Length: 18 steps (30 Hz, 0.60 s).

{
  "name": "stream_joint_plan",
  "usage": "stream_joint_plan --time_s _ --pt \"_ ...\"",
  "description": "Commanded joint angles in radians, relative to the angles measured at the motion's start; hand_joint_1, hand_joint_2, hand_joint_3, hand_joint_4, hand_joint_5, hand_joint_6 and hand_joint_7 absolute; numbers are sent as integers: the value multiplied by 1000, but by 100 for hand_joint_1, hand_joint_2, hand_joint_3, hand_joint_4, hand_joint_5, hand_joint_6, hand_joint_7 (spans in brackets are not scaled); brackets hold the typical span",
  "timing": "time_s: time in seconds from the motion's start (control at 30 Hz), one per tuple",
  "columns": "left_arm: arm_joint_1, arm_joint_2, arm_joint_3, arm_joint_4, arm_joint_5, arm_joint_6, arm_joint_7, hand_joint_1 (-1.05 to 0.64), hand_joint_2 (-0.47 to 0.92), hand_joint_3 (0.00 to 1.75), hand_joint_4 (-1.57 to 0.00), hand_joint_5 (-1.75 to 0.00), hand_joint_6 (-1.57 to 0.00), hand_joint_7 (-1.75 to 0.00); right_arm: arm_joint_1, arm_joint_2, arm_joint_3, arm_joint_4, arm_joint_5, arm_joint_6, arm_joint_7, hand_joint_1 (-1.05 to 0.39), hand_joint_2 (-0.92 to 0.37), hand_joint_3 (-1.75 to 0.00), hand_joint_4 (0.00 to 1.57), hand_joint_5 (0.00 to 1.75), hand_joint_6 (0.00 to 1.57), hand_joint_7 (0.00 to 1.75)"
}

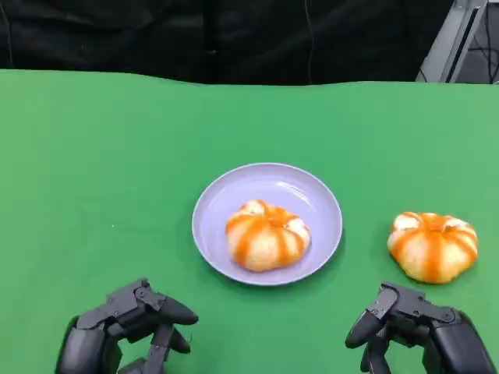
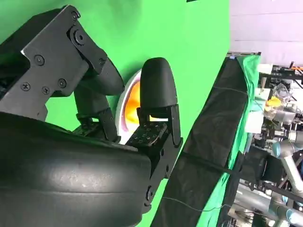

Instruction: Grasp the bread from the table and place it into the plate.

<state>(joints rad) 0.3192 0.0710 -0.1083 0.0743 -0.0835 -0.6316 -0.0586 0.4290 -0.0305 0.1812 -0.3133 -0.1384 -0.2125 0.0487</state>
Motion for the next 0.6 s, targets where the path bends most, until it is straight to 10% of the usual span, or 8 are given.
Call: stream_joint_plan --time_s 0.03,0.6 --pt "-35 -5 27 40 5 -56 -22 -7 51 116 -85 -159 -85 -135 9 -14 -14 3 18 -14 5 1 -26 -154 71 168 77 144" --pt "-60 -22 84 92 -7 -97 -54 -9 50 119 -81 -167 -80 -144 -1 -12 -13 20 2 -29 -6 0 -24 -154 73 166 79 142"
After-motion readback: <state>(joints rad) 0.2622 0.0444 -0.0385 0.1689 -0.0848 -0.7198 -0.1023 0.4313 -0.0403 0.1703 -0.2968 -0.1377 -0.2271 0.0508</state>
